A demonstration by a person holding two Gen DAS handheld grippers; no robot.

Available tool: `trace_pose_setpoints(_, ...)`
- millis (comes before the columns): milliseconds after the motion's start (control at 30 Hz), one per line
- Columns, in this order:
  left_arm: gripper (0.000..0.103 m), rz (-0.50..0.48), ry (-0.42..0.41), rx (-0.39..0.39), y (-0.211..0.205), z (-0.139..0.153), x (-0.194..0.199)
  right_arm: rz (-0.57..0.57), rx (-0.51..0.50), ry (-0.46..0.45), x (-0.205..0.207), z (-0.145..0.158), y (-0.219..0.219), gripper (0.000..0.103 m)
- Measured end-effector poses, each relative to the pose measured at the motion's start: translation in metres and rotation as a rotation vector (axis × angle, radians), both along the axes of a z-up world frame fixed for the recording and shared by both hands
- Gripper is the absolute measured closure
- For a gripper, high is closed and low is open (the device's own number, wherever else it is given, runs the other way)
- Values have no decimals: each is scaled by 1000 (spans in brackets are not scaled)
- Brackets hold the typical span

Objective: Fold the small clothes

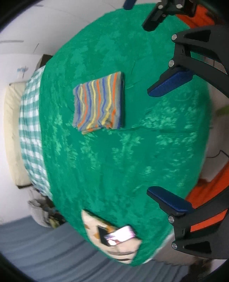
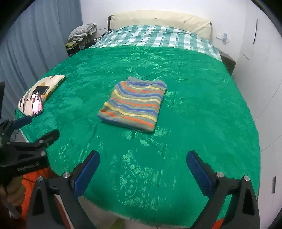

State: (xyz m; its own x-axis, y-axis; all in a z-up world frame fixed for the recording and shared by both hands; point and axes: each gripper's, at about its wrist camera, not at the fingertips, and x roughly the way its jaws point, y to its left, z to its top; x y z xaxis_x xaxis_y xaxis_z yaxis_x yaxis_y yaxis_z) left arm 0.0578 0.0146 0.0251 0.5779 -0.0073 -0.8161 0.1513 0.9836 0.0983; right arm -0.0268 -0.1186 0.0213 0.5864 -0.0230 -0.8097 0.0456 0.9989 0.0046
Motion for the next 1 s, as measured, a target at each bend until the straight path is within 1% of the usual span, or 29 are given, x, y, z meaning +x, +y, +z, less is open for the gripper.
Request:
trace_pose_setpoints(100, 2, 10, 21, -24, 7, 6, -9, -4, 5, 7, -11, 11, 8, 5)
trace_pose_setpoints(333, 2, 13, 25, -33, 15, 22, -28, 14, 2, 24, -27, 30, 27, 5)
trace_pose_setpoints(533, 2, -7, 42, -50, 20, 34, -50, 37, -5, 31, -46, 47, 42, 5)
trace_pose_setpoints(867, 2, -8, -28, -59, 24, 59, -67, 18, -47, -43, -65, 73, 47, 5)
trace_pose_setpoints(1000, 2, -6, -52, -55, 24, 66, -70, 18, -56, -48, -66, 75, 49, 5)
